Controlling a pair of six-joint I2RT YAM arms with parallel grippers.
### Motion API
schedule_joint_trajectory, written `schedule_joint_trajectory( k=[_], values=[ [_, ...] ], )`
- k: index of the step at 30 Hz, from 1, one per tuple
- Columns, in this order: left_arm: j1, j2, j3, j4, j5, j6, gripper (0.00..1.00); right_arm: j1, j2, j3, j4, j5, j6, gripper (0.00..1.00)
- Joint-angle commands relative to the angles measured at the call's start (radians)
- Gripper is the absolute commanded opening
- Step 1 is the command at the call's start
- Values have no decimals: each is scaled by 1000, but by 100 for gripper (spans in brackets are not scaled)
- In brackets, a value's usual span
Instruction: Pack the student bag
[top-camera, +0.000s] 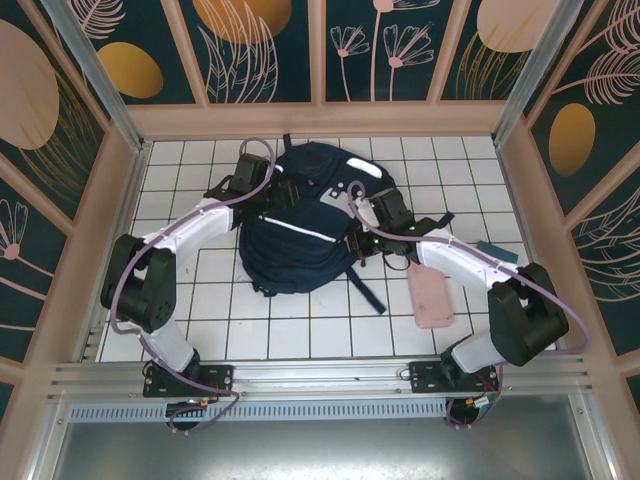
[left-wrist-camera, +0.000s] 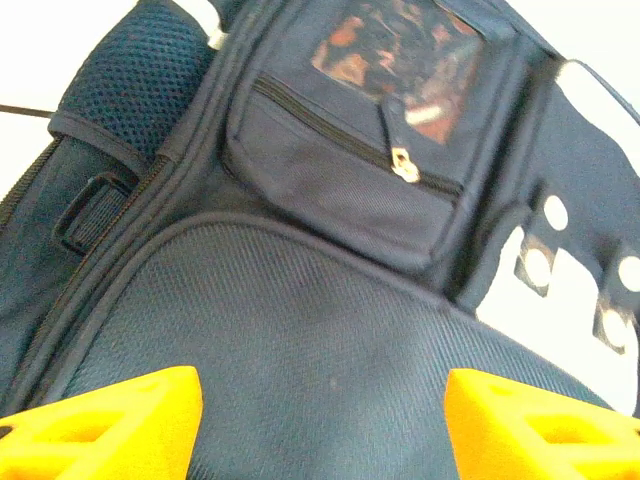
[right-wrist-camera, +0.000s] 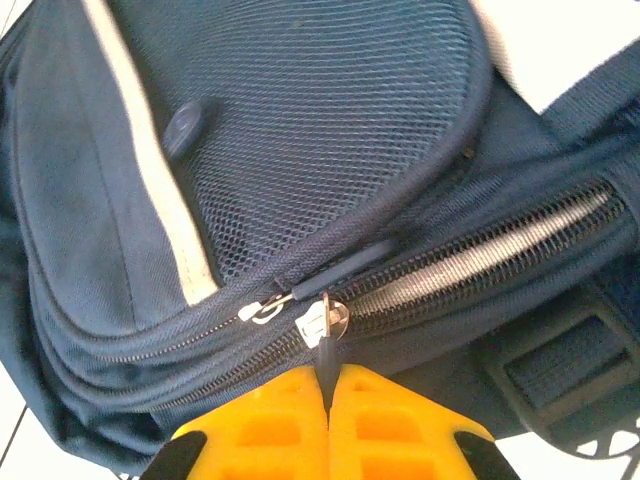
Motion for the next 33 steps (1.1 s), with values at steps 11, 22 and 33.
schedule_joint_trajectory(
  k=[11,22,33],
  values=[
    [-199,-134,-50,-195,-35,604,76,-128,56,101,50,61,144,0],
    [-207,-30,-59,-236,-35,859,69,-152,61,106,53,26,152,0],
    [-207,45,-30,-83,-43,959,53,-158,44,91,52,2,141,0]
  ],
)
